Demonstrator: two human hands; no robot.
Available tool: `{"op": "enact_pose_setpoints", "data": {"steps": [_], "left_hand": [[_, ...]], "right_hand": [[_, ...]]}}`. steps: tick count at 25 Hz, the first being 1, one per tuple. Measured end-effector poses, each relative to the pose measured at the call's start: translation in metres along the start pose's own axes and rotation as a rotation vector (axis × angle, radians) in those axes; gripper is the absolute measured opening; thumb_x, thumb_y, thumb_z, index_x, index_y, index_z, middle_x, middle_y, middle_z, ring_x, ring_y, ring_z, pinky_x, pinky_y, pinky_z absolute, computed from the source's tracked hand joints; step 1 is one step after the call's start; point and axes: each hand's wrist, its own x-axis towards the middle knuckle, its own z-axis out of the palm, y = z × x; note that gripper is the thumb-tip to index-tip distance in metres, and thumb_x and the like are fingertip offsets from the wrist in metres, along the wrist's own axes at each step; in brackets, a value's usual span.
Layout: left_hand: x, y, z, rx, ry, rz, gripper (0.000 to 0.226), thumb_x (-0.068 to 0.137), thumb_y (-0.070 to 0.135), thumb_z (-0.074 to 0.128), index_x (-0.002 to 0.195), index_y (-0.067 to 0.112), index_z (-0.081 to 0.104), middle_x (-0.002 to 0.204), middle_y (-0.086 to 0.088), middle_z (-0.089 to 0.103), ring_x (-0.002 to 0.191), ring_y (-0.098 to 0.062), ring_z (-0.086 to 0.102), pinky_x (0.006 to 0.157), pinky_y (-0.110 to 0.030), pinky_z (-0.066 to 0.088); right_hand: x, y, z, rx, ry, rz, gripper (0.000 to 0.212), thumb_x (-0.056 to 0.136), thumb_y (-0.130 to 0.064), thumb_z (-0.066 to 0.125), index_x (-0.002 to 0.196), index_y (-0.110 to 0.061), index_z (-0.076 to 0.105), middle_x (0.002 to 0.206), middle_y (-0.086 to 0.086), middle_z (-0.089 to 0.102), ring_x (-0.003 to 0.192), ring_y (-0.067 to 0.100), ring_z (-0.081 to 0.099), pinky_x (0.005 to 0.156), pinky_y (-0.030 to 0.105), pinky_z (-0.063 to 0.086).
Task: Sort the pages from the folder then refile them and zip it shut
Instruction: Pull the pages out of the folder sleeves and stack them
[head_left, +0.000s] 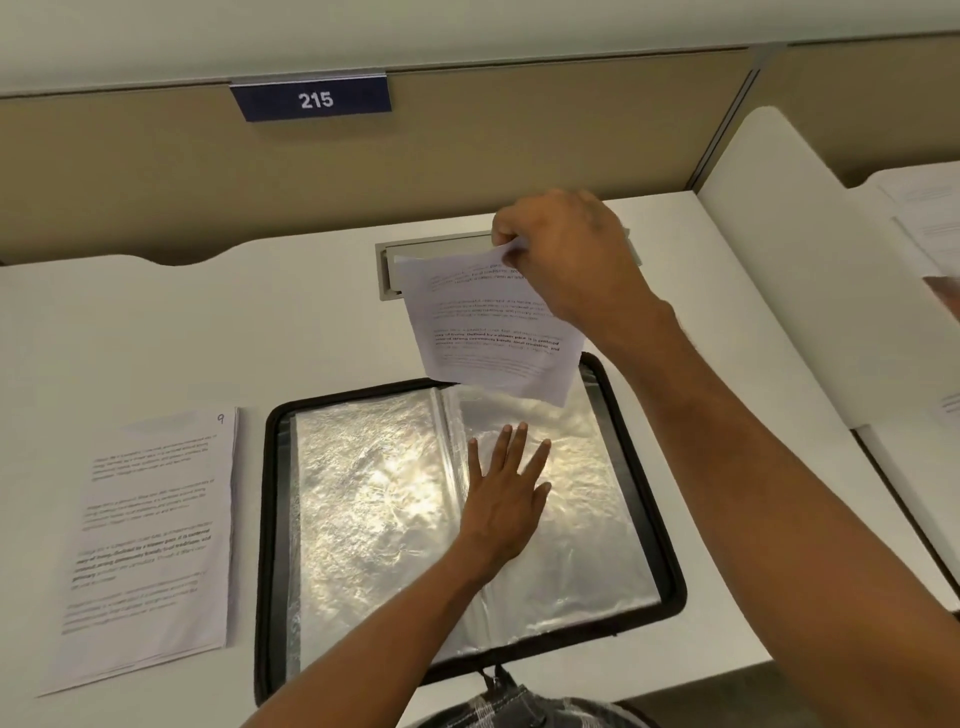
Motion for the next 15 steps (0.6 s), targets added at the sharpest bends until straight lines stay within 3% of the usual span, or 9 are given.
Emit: {"op": "enact_pose_setpoints", "data": {"steps": [4, 7, 9, 11, 13, 15], "left_hand": [[-0.008, -0.014, -0.02, -0.244, 0.184, -0.099, 0.049, 0.11, 0.046, 0.034, 0.157, 0.031, 0.039, 0.171, 0.005, 0.023, 0.16, -0.015, 0.012, 0.127, -0.057, 0.0], [-0.022, -0.035, -0.055, -0.668, 0.516, -0.444, 0.038, 0.104, 0.035, 0.057, 0.141, 0.029, 0.053, 0.151, 0.006, 0.051, 0.144, -0.017, 0.043, 0.122, -0.049, 0.02], [-0.034, -0.057, -0.084, -0.832, 0.671, -0.588, 0.051, 0.1, 0.032, 0.068, 0.147, 0.026, 0.048, 0.151, 0.007, 0.051, 0.142, -0.011, 0.043, 0.122, -0.045, 0.028], [-0.047, -0.079, -0.118, -0.955, 0.69, -0.559, 0.067, 0.097, 0.034, 0.074, 0.155, 0.03, 0.041, 0.157, 0.015, 0.044, 0.145, -0.002, 0.037, 0.122, -0.031, 0.032], [-0.06, -0.103, -0.148, -0.992, 0.642, -0.468, 0.064, 0.094, 0.033, 0.077, 0.151, 0.031, 0.048, 0.149, 0.016, 0.055, 0.137, 0.001, 0.047, 0.111, -0.018, 0.04], [-0.073, -0.13, -0.168, -0.986, 0.584, -0.416, 0.041, 0.093, 0.031, 0.078, 0.133, 0.025, 0.067, 0.123, 0.01, 0.072, 0.118, -0.009, 0.065, 0.097, -0.025, 0.054]], "right_hand": [[-0.024, -0.026, -0.019, -0.026, 0.064, -0.062, 0.012, 0.083, -0.008, 0.067, 0.08, -0.019, 0.071, 0.077, -0.002, 0.069, 0.072, 0.02, 0.057, 0.065, 0.03, 0.038], [-0.038, -0.045, -0.015, -0.037, 0.084, -0.075, 0.013, 0.086, -0.007, 0.068, 0.081, -0.018, 0.072, 0.077, 0.0, 0.07, 0.075, 0.024, 0.061, 0.071, 0.032, 0.041], [-0.045, -0.059, -0.01, -0.023, 0.069, -0.095, 0.014, 0.084, -0.006, 0.069, 0.079, -0.019, 0.071, 0.074, -0.001, 0.069, 0.074, 0.023, 0.061, 0.071, 0.034, 0.046], [-0.051, -0.074, -0.006, 0.006, 0.015, -0.117, 0.013, 0.087, -0.008, 0.069, 0.082, -0.019, 0.072, 0.075, -0.001, 0.069, 0.075, 0.022, 0.061, 0.074, 0.037, 0.047], [-0.055, -0.092, -0.002, 0.035, -0.026, -0.145, 0.012, 0.09, -0.008, 0.069, 0.084, -0.019, 0.072, 0.076, -0.001, 0.068, 0.074, 0.021, 0.059, 0.074, 0.036, 0.047], [-0.057, -0.111, 0.003, 0.068, -0.059, -0.174, 0.013, 0.089, -0.008, 0.07, 0.083, -0.019, 0.072, 0.076, -0.001, 0.068, 0.073, 0.02, 0.059, 0.072, 0.035, 0.048]]}}
